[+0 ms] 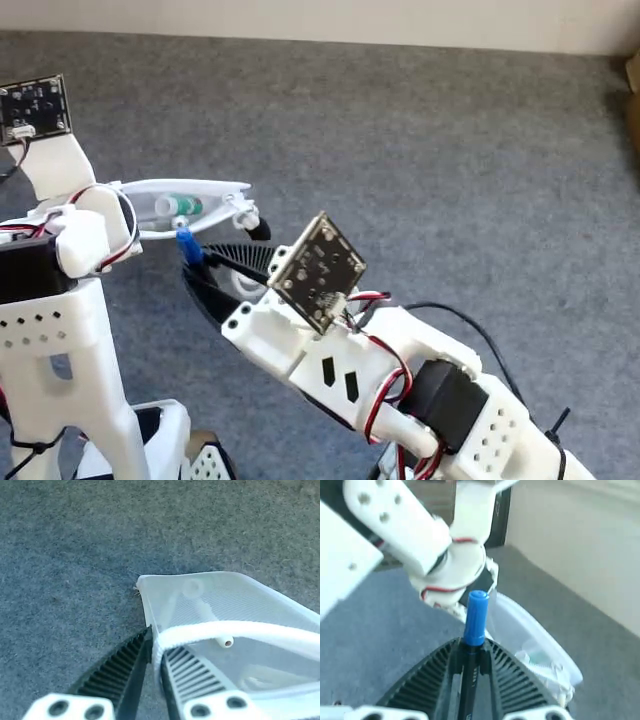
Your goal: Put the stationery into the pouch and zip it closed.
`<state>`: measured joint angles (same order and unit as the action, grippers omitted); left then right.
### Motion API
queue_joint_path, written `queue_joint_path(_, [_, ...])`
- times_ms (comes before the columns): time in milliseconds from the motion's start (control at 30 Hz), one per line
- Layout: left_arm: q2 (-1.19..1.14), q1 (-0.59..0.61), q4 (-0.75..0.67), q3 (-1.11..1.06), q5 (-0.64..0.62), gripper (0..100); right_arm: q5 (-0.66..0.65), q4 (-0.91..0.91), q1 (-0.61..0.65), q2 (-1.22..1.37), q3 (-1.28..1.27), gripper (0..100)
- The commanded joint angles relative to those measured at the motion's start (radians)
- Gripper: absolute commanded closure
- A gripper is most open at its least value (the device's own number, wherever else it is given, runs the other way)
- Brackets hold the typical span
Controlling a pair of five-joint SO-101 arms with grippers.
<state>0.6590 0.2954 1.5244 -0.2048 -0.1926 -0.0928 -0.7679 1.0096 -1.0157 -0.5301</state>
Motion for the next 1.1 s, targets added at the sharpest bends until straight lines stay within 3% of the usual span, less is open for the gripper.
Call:
queue_joint_path(0, [0.019, -0.024, 0.003, 0.044, 0.009, 99, 0.002, 0.125, -0.022, -0.030, 0.019, 99.4])
queue_joint_path(200, [0.019, -0.024, 0.003, 0.044, 0.009, 99, 0.008, 0.332, -0.147, -0.022, 0.015, 99.4])
queue_joint_path(633, [0.019, -0.024, 0.003, 0.042, 0.009, 99, 0.000, 0.711, -0.160, -0.021, -0.209, 99.4])
queue_joint_path(1067, [0.019, -0.022, -0.005, 0.024, 0.009, 99, 0.008, 0.987, -0.321, 0.176, -0.303, 99.4])
